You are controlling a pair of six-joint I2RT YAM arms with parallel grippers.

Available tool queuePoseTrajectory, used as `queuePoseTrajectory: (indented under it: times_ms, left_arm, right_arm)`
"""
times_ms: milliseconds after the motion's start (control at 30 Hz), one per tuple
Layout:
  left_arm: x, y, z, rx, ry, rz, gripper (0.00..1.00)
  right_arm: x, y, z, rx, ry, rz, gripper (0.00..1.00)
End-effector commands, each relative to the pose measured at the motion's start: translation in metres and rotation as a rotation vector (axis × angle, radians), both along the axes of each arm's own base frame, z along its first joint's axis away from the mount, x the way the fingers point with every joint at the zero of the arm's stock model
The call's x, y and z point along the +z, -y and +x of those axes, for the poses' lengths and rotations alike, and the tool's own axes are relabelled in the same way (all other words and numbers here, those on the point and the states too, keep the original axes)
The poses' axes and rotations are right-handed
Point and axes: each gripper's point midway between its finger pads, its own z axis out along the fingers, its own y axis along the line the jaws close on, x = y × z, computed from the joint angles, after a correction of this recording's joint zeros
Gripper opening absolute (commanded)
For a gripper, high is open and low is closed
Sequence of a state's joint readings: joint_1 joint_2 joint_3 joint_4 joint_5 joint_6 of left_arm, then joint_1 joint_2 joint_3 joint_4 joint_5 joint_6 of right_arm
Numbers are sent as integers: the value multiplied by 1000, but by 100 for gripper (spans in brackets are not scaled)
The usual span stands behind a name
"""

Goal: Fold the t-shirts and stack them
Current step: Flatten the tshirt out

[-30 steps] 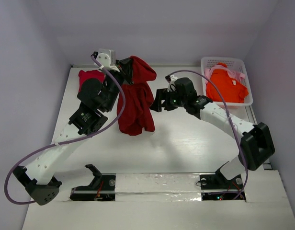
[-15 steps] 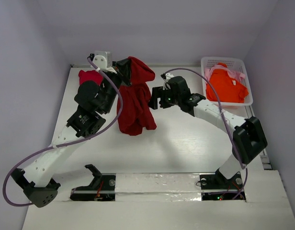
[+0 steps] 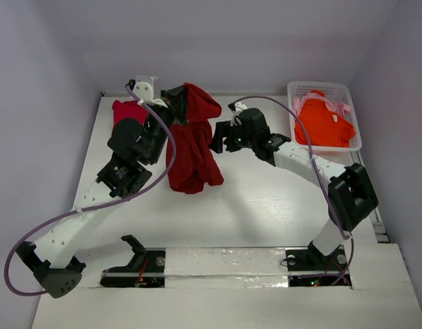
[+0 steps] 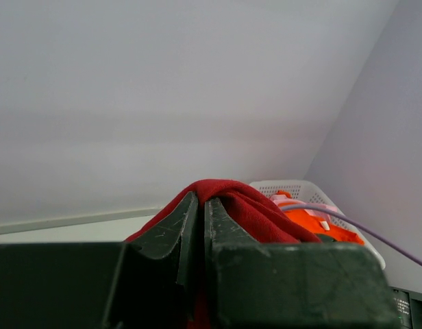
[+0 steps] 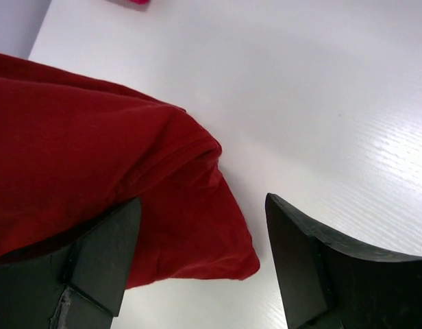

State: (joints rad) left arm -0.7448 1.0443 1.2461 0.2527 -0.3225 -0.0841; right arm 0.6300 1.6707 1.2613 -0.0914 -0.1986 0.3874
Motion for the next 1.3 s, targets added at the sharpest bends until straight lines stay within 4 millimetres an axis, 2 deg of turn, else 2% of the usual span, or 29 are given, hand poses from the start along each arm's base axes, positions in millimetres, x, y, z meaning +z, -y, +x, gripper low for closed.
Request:
queuePoseTrajectory:
  times_ms: [0,67,100,167,300,533,600,633,700,767,867,1033,1167,1200,1233,1267]
  left_arm:
    - [33,-8,-12,-11,95,-99,0]
    - [33,-8,-11,-9,95,-99,0]
    - [34,-8,-12,-10,96,-103,0]
    - [34,-9,-12,-7,96,-102,0]
    - [33,-9,-10,2,94,-99,0]
    - [31,-7,-7,4,88,-95,0]
    - [31,-6,-7,2,88,-96,0]
    - [30,-6,-6,2,88,-96,0]
    - [30,-5,-6,-2,86,-94,0]
    - [30,-4,-6,-5,87,-93,0]
    - [29,-4,-6,-2,84,-93,0]
    - [24,-5,-5,5,75,-85,0]
    - [22,-5,-4,11,69,-80,0]
    - [21,-5,-3,12,67,-79,0]
    - [21,-6,-4,15,66,-80,0]
    - [20,-7,-3,17,64,-77,0]
  right_arm:
    - [40,-20,15,39,146,90,78]
    - [40,-28,11,73,163,111,78]
    - [46,-31,11,89,194,139,77]
    - [38,-35,11,110,196,147,77]
    - [35,-48,6,166,211,177,76]
    - [22,-52,12,163,208,131,71]
    - [22,-52,13,160,211,132,55]
    - [20,-52,13,159,210,130,37]
    - [20,-52,14,155,208,130,21]
    - [23,-51,15,144,210,130,0]
    - [23,-47,17,125,214,112,0]
    - [32,-27,25,39,241,37,0]
    - [51,-8,27,-29,272,-21,0]
    - [54,1,29,-68,276,-46,0]
    - [69,7,28,-91,305,-39,0]
    - [69,17,27,-124,302,-65,0]
